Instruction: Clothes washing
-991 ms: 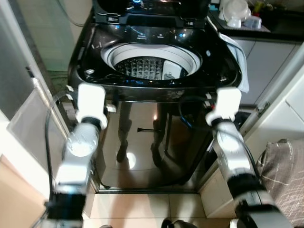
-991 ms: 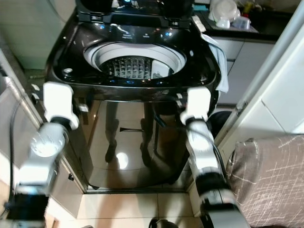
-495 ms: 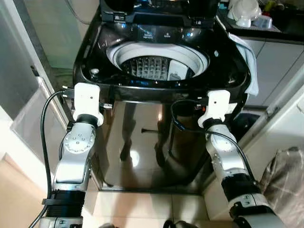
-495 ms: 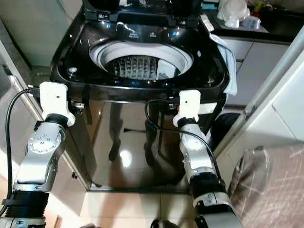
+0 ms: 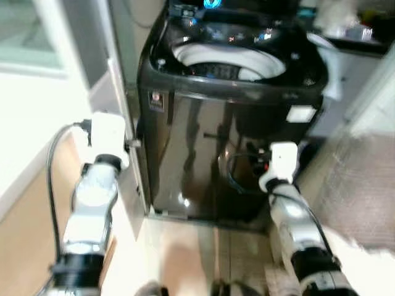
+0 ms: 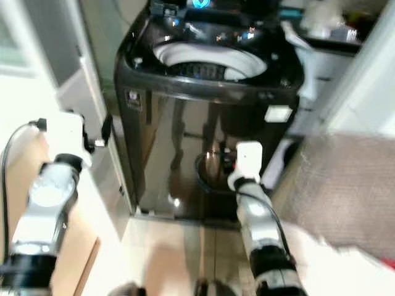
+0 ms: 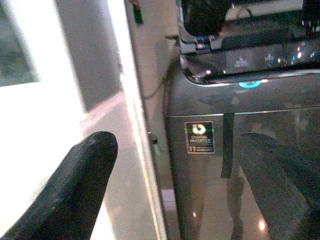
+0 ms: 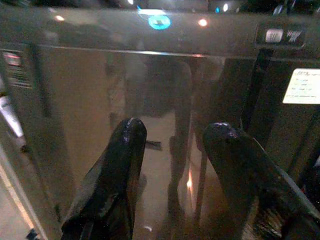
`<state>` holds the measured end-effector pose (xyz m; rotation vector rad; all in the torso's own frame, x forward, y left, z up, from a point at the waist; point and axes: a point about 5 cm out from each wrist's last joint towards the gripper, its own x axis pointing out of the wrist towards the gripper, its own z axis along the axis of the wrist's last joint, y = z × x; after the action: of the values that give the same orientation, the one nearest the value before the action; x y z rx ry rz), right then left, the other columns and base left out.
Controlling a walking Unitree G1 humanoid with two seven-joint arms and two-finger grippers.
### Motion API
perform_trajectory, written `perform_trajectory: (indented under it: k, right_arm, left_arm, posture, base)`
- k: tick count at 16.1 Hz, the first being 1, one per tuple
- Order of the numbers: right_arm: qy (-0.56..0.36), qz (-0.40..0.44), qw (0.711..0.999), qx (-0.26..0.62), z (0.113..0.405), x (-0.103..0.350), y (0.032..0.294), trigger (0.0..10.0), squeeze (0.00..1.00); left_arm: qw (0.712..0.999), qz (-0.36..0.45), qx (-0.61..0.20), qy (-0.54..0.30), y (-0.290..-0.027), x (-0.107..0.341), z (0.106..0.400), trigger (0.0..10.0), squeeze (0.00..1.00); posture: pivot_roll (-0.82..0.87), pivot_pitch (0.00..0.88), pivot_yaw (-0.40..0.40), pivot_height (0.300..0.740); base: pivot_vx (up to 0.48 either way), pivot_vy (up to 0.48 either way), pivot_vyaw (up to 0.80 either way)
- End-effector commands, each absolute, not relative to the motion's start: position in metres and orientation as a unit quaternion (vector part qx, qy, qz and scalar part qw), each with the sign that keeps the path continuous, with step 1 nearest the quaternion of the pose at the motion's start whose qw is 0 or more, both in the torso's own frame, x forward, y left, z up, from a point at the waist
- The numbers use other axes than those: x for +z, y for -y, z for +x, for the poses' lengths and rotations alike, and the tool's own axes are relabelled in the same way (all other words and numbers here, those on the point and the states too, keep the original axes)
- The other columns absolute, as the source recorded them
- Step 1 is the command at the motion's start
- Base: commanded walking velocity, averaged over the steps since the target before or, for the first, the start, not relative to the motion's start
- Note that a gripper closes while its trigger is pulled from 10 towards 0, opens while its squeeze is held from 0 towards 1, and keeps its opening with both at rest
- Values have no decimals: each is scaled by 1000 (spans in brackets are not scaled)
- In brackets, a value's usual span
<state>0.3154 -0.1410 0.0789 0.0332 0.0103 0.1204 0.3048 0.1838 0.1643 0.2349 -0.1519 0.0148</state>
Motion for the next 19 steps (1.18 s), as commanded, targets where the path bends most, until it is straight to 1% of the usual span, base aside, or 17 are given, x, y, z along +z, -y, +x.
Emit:
perform_trajectory:
  k: [1, 2, 4, 5, 7, 8, 9, 11, 15, 17, 18, 19]
  right_arm:
    - [1, 12, 998, 57, 317, 82, 143, 10000, 0]
    - [-1, -2, 998, 56, 317, 82, 145, 10000, 0]
    - [26, -26, 998, 41, 318, 89, 151, 10000, 0]
    - [25, -25, 999, 28, 318, 88, 156, 10000, 0]
    - [35, -40, 998, 22, 315, 87, 157, 10000, 0]
    - [30, -41, 999, -7, 311, 81, 165, 10000, 0]
    - [25, -31, 999, -30, 309, 78, 170, 10000, 0]
    - [22, -22, 997, -66, 304, 76, 181, 10000, 0]
    - [31, -15, 995, -93, 301, 83, 187, 10000, 0]
    - [11, 10, 994, -105, 300, 79, 188, 10000, 0]
    - [-15, 28, 994, -108, 298, 72, 189, 10000, 0]
    - [-30, 29, 992, -121, 295, 67, 194, 10000, 0]
  left_arm:
    - [991, 114, -5, 72, -179, 163, 304, 10000, 0]
    - [991, 115, -7, 65, -179, 161, 304, 10000, 0]
    - [991, 118, -16, 60, -178, 158, 304, 10000, 0]
    - [991, 121, -20, 56, -177, 156, 303, 10000, 0]
    - [991, 128, -33, 35, -179, 144, 298, 10000, 0]
    - [988, 144, -43, 26, -181, 137, 295, 10000, 0]
    - [988, 147, -48, 20, -183, 132, 292, 10000, 0]
    - [992, 112, -64, 8, -185, 126, 288, 10000, 0]
    - [991, 101, -85, 19, -180, 130, 288, 10000, 0]
    - [990, 109, -92, 17, -179, 129, 290, 10000, 0]
    - [989, 111, -96, 16, -178, 129, 290, 10000, 0]
    - [988, 113, -105, 19, -176, 130, 292, 10000, 0]
  posture:
    - [-17, 0, -26, 740]
    - [-21, 0, -20, 740]
    - [-33, 0, -2, 736]
    - [-36, 0, 3, 736]
    - [-45, 0, 16, 736]
    - [-48, 0, 26, 736]
    - [-48, 0, 27, 736]
    - [-48, 0, 22, 736]
    - [-56, 0, 9, 736]
    - [-67, 0, 11, 736]
    - [-67, 0, 11, 732]
    - [-74, 0, 18, 719]
  base:
    - [-255, 0, 0]
    - [0, 0, 0]
    - [0, 0, -509]
    - [0, 0, -519]
    - [0, 0, -588]
    - [0, 0, -644]
    - [0, 0, -656]
    - [0, 0, -637]
    - [0, 0, -589]
    - [0, 0, -509]
    - [0, 0, -413]
    - [0, 0, -406]
